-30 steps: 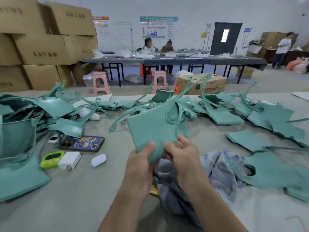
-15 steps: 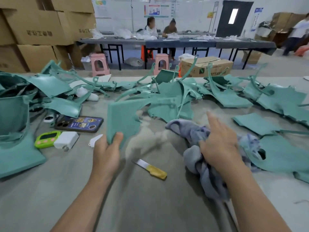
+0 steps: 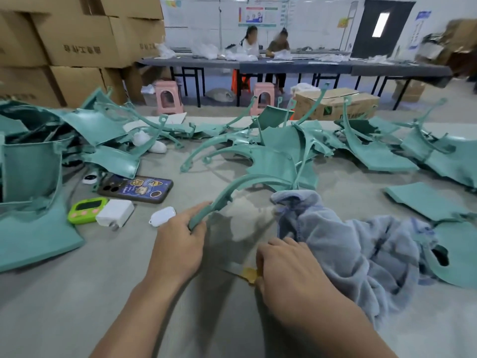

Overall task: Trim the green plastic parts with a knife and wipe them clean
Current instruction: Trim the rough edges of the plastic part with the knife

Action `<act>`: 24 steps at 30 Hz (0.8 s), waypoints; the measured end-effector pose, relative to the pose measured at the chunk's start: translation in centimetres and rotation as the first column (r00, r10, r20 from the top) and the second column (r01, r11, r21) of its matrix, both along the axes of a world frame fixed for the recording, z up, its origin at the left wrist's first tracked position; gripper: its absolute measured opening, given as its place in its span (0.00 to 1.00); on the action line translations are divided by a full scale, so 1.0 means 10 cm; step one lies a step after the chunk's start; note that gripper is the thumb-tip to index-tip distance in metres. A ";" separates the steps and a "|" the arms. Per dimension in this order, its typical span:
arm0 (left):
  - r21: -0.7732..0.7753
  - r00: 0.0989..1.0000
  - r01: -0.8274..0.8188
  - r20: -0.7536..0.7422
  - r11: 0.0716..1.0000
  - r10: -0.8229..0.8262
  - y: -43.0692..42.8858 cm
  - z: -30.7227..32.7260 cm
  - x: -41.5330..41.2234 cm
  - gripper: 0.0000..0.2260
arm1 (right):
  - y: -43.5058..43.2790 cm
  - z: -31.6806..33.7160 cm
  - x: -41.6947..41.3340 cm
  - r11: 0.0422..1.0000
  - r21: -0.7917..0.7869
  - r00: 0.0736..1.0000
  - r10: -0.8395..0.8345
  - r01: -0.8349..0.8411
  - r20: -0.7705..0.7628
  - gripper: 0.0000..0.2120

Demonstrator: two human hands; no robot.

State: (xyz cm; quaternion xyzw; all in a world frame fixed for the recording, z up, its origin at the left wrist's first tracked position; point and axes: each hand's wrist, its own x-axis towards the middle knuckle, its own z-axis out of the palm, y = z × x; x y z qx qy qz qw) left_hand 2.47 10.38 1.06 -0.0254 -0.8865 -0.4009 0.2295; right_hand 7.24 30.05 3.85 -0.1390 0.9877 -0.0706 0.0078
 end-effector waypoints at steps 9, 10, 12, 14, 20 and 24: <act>-0.031 0.998 -0.039 -0.049 0.999 0.038 -0.03 -0.08 -0.02 0.28 | 0.67 0.05 -0.23 0.962 0.057 0.963 -0.267 0.268 -0.033 0.04; -0.049 0.999 -0.050 -0.010 0.998 0.050 -0.04 -0.09 -0.03 0.28 | 0.72 0.03 -0.26 0.945 -0.008 0.943 -0.326 0.326 -0.070 0.06; -0.068 0.996 -0.064 0.053 0.996 0.068 -0.04 -0.11 -0.03 0.30 | 0.74 -0.01 -0.32 0.894 -0.237 0.894 -0.421 0.380 -0.155 0.10; -0.093 0.994 -0.061 0.081 0.994 0.069 -0.02 -0.14 -0.02 0.30 | 0.63 -0.03 -0.33 0.808 -0.514 0.841 -0.470 0.287 -0.268 0.12; -0.216 0.997 0.050 0.071 0.975 -0.035 0.03 -0.16 0.03 0.30 | 0.19 -0.07 -0.17 0.750 -0.661 0.967 -0.147 -0.028 -0.208 0.08; -0.224 0.994 0.038 0.112 0.974 -0.013 0.02 -0.17 0.01 0.33 | 0.21 -0.08 -0.16 0.707 -0.704 0.996 0.003 -0.062 -0.085 0.09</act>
